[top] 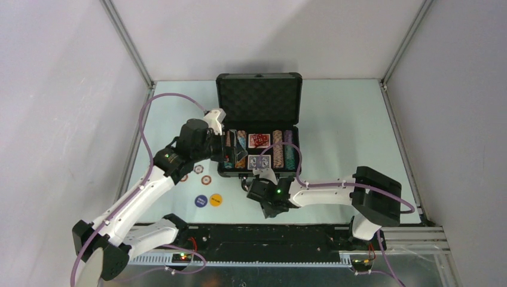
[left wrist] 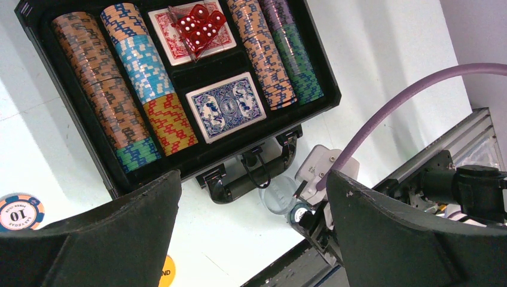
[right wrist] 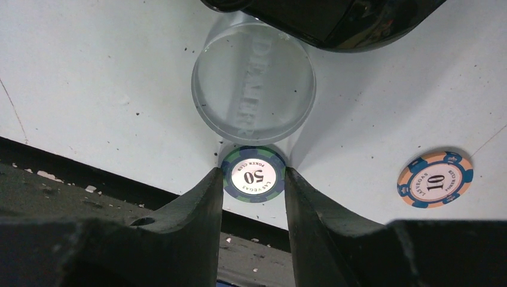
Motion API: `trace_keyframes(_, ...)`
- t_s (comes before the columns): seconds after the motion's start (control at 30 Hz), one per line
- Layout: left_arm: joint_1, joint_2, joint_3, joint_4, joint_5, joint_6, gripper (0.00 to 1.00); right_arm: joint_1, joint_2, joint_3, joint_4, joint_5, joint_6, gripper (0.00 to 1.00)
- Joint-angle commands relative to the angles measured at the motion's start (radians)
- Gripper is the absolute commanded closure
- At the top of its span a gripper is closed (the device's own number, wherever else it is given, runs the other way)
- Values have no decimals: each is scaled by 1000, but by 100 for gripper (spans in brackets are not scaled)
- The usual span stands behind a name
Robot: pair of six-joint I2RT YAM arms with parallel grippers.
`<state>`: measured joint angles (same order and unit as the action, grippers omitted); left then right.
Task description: Pack up texas hold em set
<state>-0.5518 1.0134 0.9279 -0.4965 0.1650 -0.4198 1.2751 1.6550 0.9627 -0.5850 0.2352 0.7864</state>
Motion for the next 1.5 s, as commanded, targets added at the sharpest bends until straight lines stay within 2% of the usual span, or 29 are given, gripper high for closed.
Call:
trace_keyframes(0.0,7,-6,-6,11,16,-11,4,6,-56,-7,-20,29,17,60)
trace_keyframes(0.33,8,-4,-3,12,20,-14,4,-8,-115,48,-46,77,-21,58)
trace_keyframes(1.47,8,-6,-8,11,14,-9,4,-36,17,58,33,37,-38,55)
